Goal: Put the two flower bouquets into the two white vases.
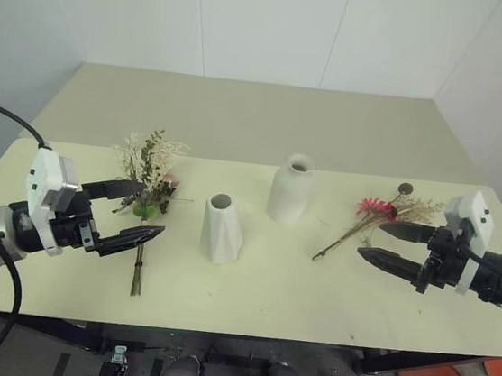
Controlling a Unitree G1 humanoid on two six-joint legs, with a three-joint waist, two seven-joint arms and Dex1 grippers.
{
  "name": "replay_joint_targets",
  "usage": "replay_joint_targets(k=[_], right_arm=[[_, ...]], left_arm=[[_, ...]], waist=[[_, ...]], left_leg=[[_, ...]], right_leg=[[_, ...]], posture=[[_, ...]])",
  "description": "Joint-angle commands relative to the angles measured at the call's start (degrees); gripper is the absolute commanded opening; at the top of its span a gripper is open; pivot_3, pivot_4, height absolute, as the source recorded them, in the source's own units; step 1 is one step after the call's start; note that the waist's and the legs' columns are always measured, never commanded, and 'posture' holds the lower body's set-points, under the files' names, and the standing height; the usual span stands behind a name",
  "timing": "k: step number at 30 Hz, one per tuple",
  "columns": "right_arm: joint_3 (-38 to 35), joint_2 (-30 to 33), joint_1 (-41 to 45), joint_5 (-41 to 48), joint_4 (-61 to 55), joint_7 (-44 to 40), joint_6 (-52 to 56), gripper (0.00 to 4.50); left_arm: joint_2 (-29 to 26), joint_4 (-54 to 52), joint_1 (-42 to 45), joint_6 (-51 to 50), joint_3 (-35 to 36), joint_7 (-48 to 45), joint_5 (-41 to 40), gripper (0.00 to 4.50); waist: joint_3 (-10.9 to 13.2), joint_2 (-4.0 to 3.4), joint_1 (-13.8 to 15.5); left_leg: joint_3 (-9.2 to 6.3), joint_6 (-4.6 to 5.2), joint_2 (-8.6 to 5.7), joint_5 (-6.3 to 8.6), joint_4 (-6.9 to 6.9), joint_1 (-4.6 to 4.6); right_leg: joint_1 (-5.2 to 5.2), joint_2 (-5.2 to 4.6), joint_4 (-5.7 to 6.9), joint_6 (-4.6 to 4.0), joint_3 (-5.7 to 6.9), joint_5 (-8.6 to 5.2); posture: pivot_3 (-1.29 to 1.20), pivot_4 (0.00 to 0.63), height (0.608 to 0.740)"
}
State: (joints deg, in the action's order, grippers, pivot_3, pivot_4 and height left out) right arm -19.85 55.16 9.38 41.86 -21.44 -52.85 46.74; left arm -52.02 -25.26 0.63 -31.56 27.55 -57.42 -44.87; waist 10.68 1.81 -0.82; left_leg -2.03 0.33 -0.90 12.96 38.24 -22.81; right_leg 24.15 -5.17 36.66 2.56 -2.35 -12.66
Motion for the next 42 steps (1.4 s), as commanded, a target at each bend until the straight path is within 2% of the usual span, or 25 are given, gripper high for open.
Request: replay_joint_targets(k=[1,13,21,24,28,31,34,38,42], right_arm=[[-2.4,1.0,0.2,1.2,-1.3,-0.2,0.0,4.50],[-1.6,1.0,1.6,1.2,-1.0,0.5,0.6,4.50],[-0.7,1.3,3.9,1.2,0.2,1.7,2.0,4.50],[3.3,1.0,11.5,0.4,1.2,10.8,12.7,4.50],[4.3,-4.0,25.7,2.6,7.5,20.4,31.5,4.50],[4.6,-8.1,35.1,0.8,14.0,25.4,43.2,4.50],[7.2,-8.6,42.3,4.2,27.1,30.4,45.8,4.50],[18.1,-7.1,52.9,11.0,48.0,38.0,45.8,4.50],[26.3,-7.7,59.3,17.8,61.1,44.2,45.8,4.50]], left_arm=[[-0.1,-0.6,0.8,0.1,0.5,0.1,-0.9,4.48],[0.2,-0.7,1.2,0.2,-0.2,0.5,-1.3,4.48],[-0.2,0.9,4.5,0.3,-0.4,-0.5,-2.5,4.48],[-0.5,2.0,8.2,0.2,-0.9,-0.9,-3.6,4.48],[-0.5,3.4,13.5,0.0,-2.4,-1.2,-4.6,4.48],[-0.8,4.4,17.7,0.0,-4.1,-1.4,-4.4,4.48],[-1.1,5.5,21.1,0.1,-5.5,-1.9,-4.3,4.48],[-1.0,6.2,22.4,0.2,-6.1,-2.5,-4.0,4.48],[-0.9,6.6,22.5,0.6,-6.4,-2.9,-3.4,4.48]], waist=[[0.0,0.00,0.0],[0.0,0.00,0.0],[0.0,0.00,0.0],[0.0,0.00,-0.3],[0.0,0.00,-0.4],[0.0,0.00,-0.3],[0.0,0.00,-0.2],[0.0,0.00,-0.4],[0.0,0.00,-0.8]], left_leg=[[0.00,0.00,0.00,0.00,0.00,0.00],[0.00,0.00,0.00,0.00,0.00,0.00],[0.00,0.00,-0.01,0.00,0.00,0.00],[0.01,0.00,0.00,0.00,0.01,0.02],[0.03,0.00,0.01,0.00,0.02,0.02],[0.01,0.00,-0.02,0.00,0.02,-0.06],[0.00,0.00,-0.06,0.00,0.01,-0.16],[0.07,0.02,-0.11,0.01,0.00,-0.21],[0.08,0.04,-0.07,0.02,-0.08,-0.22]], right_leg=[[0.00,0.00,0.00,0.00,0.00,0.00],[0.00,0.00,0.00,0.00,0.00,0.00],[0.00,0.00,0.00,0.00,0.00,0.00],[0.00,0.01,0.03,-0.01,-0.01,0.01],[0.03,0.04,0.03,-0.04,-0.04,0.02],[0.08,0.04,0.03,-0.06,-0.04,0.03],[0.14,0.01,-0.02,-0.06,-0.01,0.03],[0.12,-0.07,-0.16,-0.06,-0.02,0.05],[0.15,-0.03,-0.21,-0.06,-0.02,0.05]], posture=[[0.00,0.150,0.740],[0.00,0.150,0.740],[0.00,0.150,0.740],[0.00,0.150,0.740],[0.00,0.150,0.740],[0.00,0.150,0.740],[0.00,0.150,0.740],[0.00,0.150,0.740],[0.00,0.150,0.740]])
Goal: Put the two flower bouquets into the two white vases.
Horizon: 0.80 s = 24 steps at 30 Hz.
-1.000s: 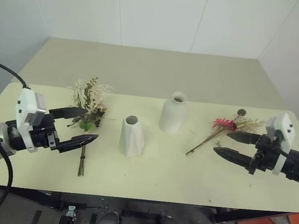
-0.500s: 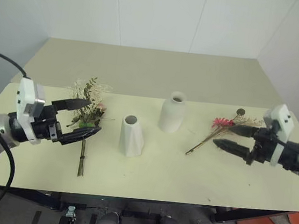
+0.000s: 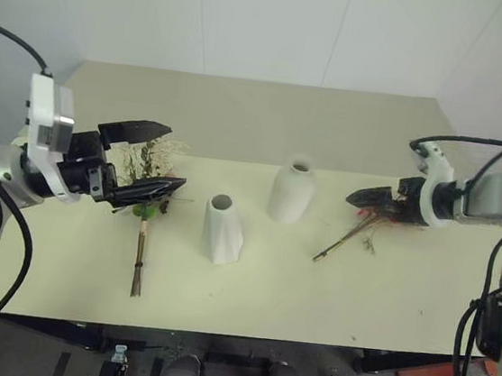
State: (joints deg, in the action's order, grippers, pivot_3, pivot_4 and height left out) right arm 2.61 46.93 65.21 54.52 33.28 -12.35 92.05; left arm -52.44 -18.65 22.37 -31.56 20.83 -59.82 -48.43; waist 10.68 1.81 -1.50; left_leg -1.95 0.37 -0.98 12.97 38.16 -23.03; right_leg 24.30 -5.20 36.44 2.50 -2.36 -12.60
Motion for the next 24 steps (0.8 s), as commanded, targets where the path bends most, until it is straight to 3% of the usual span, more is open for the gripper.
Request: replay_joint_targets(k=[1,7,15,18,24], right_arm=[[5.5,0.2,4.6,6.6,8.8,5.1,0.5,4.50],[8.8,-3.4,9.6,7.7,20.6,11.0,0.5,4.50],[3.7,-9.1,10.7,2.5,27.5,14.8,0.5,4.50],[-1.4,-10.9,8.8,-1.5,27.0,16.4,0.4,3.93],[-9.7,-13.8,6.7,-9.9,24.0,18.4,-1.7,2.00]], left_arm=[[-0.4,0.1,0.9,0.7,0.2,-0.6,0.2,4.48],[-0.2,1.9,4.0,1.8,-1.7,-3.0,0.6,4.48],[0.6,2.5,5.1,2.3,-2.7,-4.1,1.1,4.48],[0.8,2.3,4.9,2.3,-2.6,-4.0,1.1,4.50],[0.7,2.2,4.6,2.1,-2.2,-3.9,0.9,4.50]], waist=[[0.0,0.00,-0.3],[0.0,0.00,-0.9],[0.0,-0.01,-1.1],[0.0,-0.01,-1.1],[0.0,-0.01,-1.1]], left_leg=[[0.00,0.00,0.00,0.00,-0.02,-0.01],[-0.01,0.01,-0.01,-0.01,-0.01,-0.10],[-0.01,0.02,0.01,0.00,-0.01,-0.16],[-0.01,0.02,0.01,0.00,-0.01,-0.17],[-0.02,0.03,0.00,0.00,-0.01,-0.15]], right_leg=[[0.01,0.00,-0.01,0.00,0.00,0.00],[0.00,0.01,-0.17,0.09,0.01,0.12],[0.05,0.04,-0.23,0.12,0.00,0.15],[0.04,0.04,-0.23,0.14,0.01,0.17],[0.00,0.04,-0.24,0.15,0.01,0.19]], posture=[[0.00,0.150,0.740],[0.00,0.150,0.740],[0.00,0.150,0.740],[0.00,0.150,0.740],[0.00,0.150,0.740]])
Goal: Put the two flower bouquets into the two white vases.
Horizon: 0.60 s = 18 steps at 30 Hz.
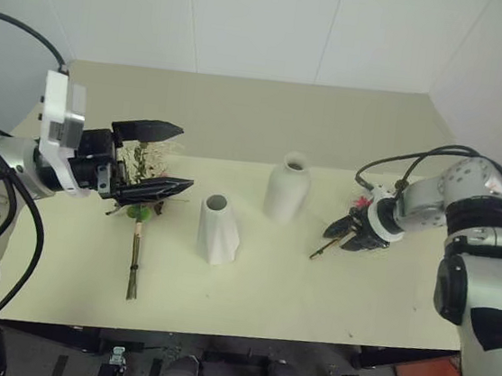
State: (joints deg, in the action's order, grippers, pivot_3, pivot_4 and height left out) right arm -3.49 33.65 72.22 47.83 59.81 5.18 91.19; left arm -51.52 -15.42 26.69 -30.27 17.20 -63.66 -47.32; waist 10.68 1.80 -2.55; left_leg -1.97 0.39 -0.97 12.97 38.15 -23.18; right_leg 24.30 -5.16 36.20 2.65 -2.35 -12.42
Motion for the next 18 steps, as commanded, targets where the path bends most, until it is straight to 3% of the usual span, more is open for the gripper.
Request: replay_joint_targets(k=[1,6,12,16,18], right_arm=[[-4.7,-0.8,-0.5,-4.3,-3.2,1.1,-0.7,1.69],[-8.4,-2.2,-3.1,-9.9,-9.6,1.6,-0.2,0.06],[-6.8,-1.9,-9.9,-14.0,-28.1,-0.3,-0.6,0.02],[-5.5,-1.5,-16.0,-17.3,-41.4,-2.1,-8.9,0.02],[-7.2,-2.6,-19.0,-19.6,-46.5,-2.8,-19.6,0.02]], left_arm=[[-0.3,-1.1,0.2,0.8,1.6,0.0,-0.3,4.50],[-0.2,-1.4,-0.2,0.6,1.8,0.2,-0.5,4.50],[0.0,-1.7,-0.6,0.7,1.8,0.2,-0.7,4.50],[0.2,-1.2,-0.2,0.8,1.3,-0.1,-0.5,4.50],[0.4,-0.7,0.4,0.9,0.8,-0.4,-0.4,4.50]], waist=[[0.0,0.00,-0.1],[0.0,0.00,-0.1],[0.0,-0.01,0.3],[0.0,-0.01,0.3],[0.0,-0.01,0.2]], left_leg=[[0.00,0.00,0.00,0.00,0.00,0.00],[0.00,0.00,0.02,0.00,0.00,0.00],[-0.05,0.00,-0.01,0.00,0.01,-0.03],[-0.08,0.00,-0.02,0.00,0.04,-0.02],[-0.06,0.00,-0.02,0.00,0.04,-0.01]], right_leg=[[0.01,0.00,0.00,0.00,0.00,0.01],[0.02,0.02,0.01,-0.01,-0.01,0.02],[-0.01,-0.01,-0.03,0.02,0.03,0.03],[-0.02,-0.02,-0.04,0.05,0.03,0.04],[0.00,-0.02,-0.02,0.05,0.01,0.04]], posture=[[0.00,0.150,0.740],[0.00,0.150,0.740],[0.00,0.150,0.740],[0.00,0.150,0.740],[0.00,0.150,0.740]])
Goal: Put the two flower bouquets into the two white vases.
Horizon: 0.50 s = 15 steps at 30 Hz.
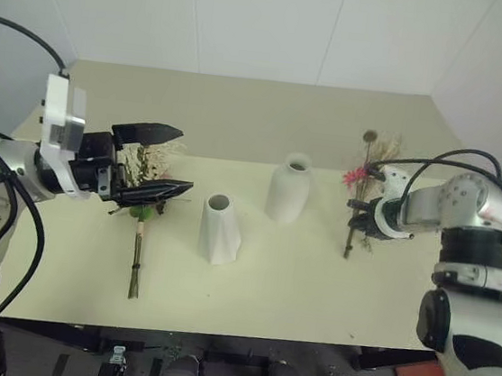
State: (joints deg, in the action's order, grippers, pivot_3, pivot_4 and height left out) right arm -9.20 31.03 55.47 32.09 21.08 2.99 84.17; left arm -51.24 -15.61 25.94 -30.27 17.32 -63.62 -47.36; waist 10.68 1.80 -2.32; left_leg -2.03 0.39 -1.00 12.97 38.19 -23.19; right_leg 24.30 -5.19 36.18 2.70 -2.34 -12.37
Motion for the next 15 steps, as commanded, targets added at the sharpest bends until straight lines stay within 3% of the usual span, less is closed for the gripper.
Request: replay_joint_targets(k=[1,8,15], right_arm=[[-1.9,-0.4,-3.2,-4.7,-9.3,-0.9,-15.9,0.02],[-4.9,-3.9,-7.6,-5.9,-20.2,-10.3,-41.7,0.02],[-3.2,-8.7,-6.2,-4.1,-26.9,-17.6,-51.3,0.02]], left_arm=[[0.1,-0.2,1.3,1.0,0.5,-0.6,-0.3,4.50],[0.5,2.1,4.5,0.9,-1.2,-1.9,0.3,4.50],[0.6,2.8,5.6,1.0,-2.2,-2.6,0.8,4.50]], waist=[[0.0,0.00,-0.1],[0.0,-0.01,-0.6],[0.0,-0.01,-0.3]], left_leg=[[0.00,0.00,0.01,0.00,0.00,0.01],[0.03,0.00,0.05,0.00,-0.02,0.01],[0.01,0.00,0.06,0.00,-0.03,0.03]], right_leg=[[-0.01,0.01,0.00,0.00,0.00,0.00],[0.08,0.05,0.04,0.00,-0.05,0.01],[0.07,0.05,0.06,-0.02,-0.04,0.02]], posture=[[0.00,0.150,0.740],[0.00,0.150,0.740],[0.00,0.150,0.740]])
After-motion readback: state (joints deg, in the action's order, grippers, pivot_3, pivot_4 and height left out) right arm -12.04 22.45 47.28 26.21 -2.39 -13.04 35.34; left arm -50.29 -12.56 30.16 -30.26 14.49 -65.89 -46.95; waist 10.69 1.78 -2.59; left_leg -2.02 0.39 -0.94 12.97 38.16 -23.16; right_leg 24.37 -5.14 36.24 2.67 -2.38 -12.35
